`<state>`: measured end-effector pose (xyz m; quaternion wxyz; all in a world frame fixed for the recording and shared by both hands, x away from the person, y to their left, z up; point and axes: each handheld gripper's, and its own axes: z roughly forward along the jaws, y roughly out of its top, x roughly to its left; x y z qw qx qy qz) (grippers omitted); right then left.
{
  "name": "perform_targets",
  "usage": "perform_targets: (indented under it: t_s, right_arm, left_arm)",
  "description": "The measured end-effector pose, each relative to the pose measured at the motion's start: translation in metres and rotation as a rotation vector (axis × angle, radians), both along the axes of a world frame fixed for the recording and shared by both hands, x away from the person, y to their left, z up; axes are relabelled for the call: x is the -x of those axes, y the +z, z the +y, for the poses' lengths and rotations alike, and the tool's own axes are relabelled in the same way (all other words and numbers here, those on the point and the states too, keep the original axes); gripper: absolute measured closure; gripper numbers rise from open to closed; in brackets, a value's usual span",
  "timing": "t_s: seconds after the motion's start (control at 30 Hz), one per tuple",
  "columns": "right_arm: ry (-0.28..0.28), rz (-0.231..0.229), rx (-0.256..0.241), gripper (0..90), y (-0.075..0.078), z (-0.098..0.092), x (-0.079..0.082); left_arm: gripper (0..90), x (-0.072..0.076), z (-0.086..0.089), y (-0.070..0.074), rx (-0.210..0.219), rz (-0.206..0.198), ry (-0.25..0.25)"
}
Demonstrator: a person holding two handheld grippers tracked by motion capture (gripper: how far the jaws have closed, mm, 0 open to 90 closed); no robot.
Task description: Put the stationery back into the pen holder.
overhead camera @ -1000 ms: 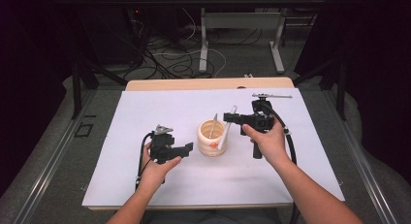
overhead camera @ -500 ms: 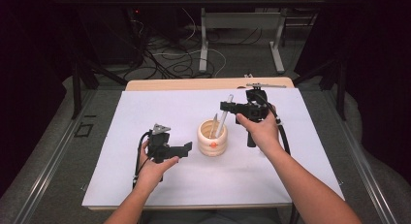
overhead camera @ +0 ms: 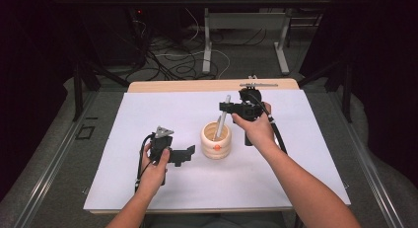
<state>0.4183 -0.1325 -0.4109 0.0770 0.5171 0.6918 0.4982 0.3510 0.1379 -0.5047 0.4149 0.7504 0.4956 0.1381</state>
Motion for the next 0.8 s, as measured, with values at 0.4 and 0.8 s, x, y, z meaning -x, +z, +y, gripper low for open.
perform_targets:
  t_s: [0.4,0.8]
  right_arm:
    - [-0.011,0.071,0.033,78.1,-0.026,0.004,-0.008]
    - [-0.007,0.098,0.037,68.5,-0.032,0.0,-0.011]
  left_arm:
    - [0.2,0.0,0.0,-0.002,-0.016,0.002,-0.02]
    - [0.2,0.0,-0.001,-0.004,-0.007,0.012,-0.02]
